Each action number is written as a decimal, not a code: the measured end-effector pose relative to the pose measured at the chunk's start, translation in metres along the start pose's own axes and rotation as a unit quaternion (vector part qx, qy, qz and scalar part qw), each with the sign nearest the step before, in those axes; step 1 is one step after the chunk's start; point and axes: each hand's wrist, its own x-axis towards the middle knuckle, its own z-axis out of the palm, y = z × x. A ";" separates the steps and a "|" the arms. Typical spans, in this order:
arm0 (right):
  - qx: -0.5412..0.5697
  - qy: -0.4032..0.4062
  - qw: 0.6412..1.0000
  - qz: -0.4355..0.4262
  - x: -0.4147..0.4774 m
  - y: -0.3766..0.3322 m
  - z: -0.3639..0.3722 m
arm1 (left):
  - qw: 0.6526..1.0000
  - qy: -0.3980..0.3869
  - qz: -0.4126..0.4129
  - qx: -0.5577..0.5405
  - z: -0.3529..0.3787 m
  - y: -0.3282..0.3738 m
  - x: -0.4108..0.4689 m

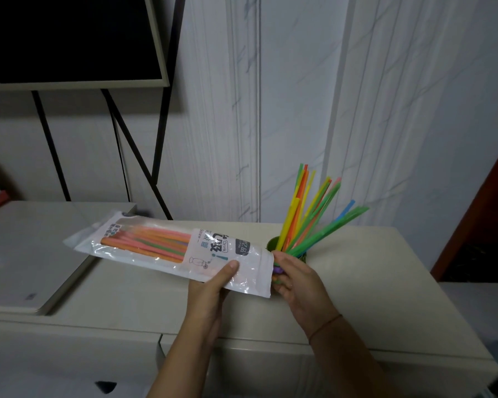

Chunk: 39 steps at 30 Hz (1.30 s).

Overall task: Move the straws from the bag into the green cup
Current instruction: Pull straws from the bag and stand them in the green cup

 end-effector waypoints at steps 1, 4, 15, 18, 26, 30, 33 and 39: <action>-0.021 -0.006 1.000 -0.015 0.000 0.001 -0.002 | 1.000 0.005 -0.005 -0.010 0.001 -0.001 0.000; -0.052 -0.019 0.997 -0.051 0.000 0.001 -0.003 | 0.999 0.008 -0.020 -0.031 0.002 -0.003 0.000; -0.113 -0.011 0.986 -0.124 0.007 -0.025 -0.039 | 0.952 0.100 -0.095 -0.274 -0.010 0.000 0.011; -0.097 -0.022 0.987 -0.124 0.009 -0.031 -0.047 | 0.939 0.121 -0.114 -0.300 -0.010 -0.002 0.011; 0.071 -0.070 0.990 -0.100 0.005 -0.018 -0.024 | 0.930 0.127 -0.141 -0.315 0.004 -0.009 0.005; 0.054 -0.066 0.987 -0.137 0.003 -0.008 -0.014 | 0.929 0.133 -0.142 -0.314 0.009 -0.011 0.002; 0.050 -0.049 0.986 -0.154 0.005 -0.015 -0.019 | 0.927 0.137 -0.135 -0.322 0.003 -0.008 0.004; 0.018 -0.007 0.987 -0.162 0.009 -0.034 -0.036 | 0.927 0.145 -0.113 -0.327 -0.010 -0.004 0.010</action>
